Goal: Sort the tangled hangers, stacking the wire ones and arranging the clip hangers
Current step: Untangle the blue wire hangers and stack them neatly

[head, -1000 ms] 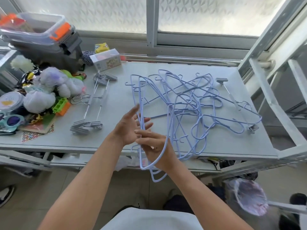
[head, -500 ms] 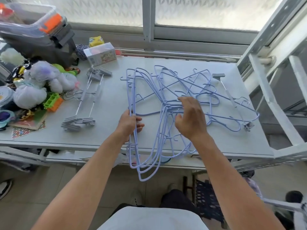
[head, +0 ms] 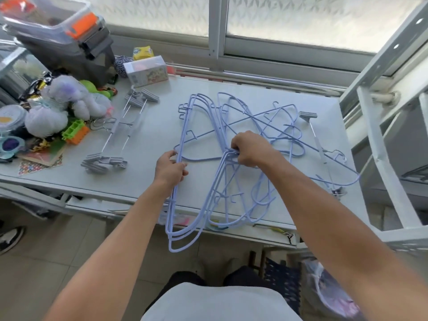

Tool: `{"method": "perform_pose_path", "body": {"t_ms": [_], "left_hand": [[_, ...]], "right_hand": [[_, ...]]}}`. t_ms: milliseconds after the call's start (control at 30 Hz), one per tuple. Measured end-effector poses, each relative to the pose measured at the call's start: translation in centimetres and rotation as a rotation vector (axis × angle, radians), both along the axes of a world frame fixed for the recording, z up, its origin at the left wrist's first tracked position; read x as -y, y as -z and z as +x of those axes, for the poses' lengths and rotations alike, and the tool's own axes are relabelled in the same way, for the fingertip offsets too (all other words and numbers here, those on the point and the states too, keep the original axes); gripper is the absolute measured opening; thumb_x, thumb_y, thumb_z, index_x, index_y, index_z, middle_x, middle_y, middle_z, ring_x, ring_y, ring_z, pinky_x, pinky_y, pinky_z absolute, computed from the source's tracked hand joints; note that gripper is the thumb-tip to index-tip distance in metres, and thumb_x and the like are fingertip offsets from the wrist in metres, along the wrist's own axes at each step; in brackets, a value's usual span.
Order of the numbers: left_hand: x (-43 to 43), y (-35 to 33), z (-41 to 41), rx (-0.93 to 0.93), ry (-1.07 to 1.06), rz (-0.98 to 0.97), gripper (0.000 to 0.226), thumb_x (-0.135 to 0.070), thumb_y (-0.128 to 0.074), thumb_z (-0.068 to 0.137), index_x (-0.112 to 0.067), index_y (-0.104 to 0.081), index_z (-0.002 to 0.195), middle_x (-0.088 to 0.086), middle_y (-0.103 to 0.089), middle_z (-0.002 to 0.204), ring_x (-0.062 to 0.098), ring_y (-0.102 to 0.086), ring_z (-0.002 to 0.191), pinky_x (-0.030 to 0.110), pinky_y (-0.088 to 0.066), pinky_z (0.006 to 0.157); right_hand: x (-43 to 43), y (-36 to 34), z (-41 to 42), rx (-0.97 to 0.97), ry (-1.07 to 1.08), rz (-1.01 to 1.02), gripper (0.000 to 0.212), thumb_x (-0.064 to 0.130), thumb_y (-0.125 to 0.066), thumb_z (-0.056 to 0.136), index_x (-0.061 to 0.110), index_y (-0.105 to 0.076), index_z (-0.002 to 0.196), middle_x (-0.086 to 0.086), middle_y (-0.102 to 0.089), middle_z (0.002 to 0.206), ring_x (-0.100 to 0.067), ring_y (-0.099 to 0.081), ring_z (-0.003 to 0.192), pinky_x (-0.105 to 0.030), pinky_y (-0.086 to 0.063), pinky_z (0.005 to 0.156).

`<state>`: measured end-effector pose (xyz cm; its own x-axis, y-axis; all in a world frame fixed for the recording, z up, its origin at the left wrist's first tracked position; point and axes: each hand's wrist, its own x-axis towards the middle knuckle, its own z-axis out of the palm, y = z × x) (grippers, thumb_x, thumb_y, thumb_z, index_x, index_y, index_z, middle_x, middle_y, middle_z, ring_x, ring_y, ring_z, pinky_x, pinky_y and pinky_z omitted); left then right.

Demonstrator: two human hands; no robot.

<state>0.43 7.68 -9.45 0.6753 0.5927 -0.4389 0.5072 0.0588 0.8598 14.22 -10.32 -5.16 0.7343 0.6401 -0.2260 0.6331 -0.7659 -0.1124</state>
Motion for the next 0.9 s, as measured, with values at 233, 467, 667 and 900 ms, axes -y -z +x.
{"method": "perform_pose_path", "body": {"t_ms": [233,467,667,900], "left_hand": [[-0.9,-0.5,-0.1,0.041,0.052,-0.02,0.014,0.0,-0.055,0.093,-0.005,-0.057,0.105,0.006,-0.057,0.079,0.014,-0.058,0.058,0.022,-0.047,0.05],[-0.5,-0.4,-1.2,0.019,0.103,-0.162,0.011,-0.003,-0.054,0.095,-0.002,-0.052,0.106,0.015,-0.053,0.083,0.021,-0.06,0.061,0.024,-0.054,0.05],[1.6,-0.7,-0.4,0.085,0.116,-0.076,0.011,-0.016,-0.033,0.104,-0.017,-0.041,0.111,0.004,-0.035,0.064,0.011,-0.033,0.04,0.018,-0.03,0.037],[1.3,-0.2,1.9,0.097,0.099,-0.092,0.017,-0.012,-0.035,0.103,-0.015,-0.045,0.116,0.005,-0.033,0.062,0.008,-0.027,0.034,0.017,-0.025,0.037]], "right_hand": [[1.8,0.3,-1.5,-0.121,0.015,0.01,0.029,0.014,-0.061,0.071,0.016,-0.056,0.099,-0.004,-0.057,0.094,-0.026,-0.055,0.088,-0.035,-0.05,0.073],[2.1,2.1,-3.0,0.219,0.149,0.208,0.02,0.002,-0.059,0.079,0.017,-0.071,0.085,-0.011,-0.067,0.082,-0.034,-0.064,0.079,-0.029,-0.038,0.062],[3.4,3.2,-3.7,0.193,0.142,0.337,0.017,-0.003,-0.056,0.075,0.012,-0.063,0.075,-0.01,-0.063,0.074,-0.035,-0.061,0.078,-0.033,-0.044,0.064],[10.1,0.3,0.6,0.137,0.647,0.602,0.047,0.017,-0.059,0.072,0.004,-0.066,0.116,-0.017,-0.065,0.118,-0.033,-0.058,0.111,-0.031,-0.044,0.097]]}}
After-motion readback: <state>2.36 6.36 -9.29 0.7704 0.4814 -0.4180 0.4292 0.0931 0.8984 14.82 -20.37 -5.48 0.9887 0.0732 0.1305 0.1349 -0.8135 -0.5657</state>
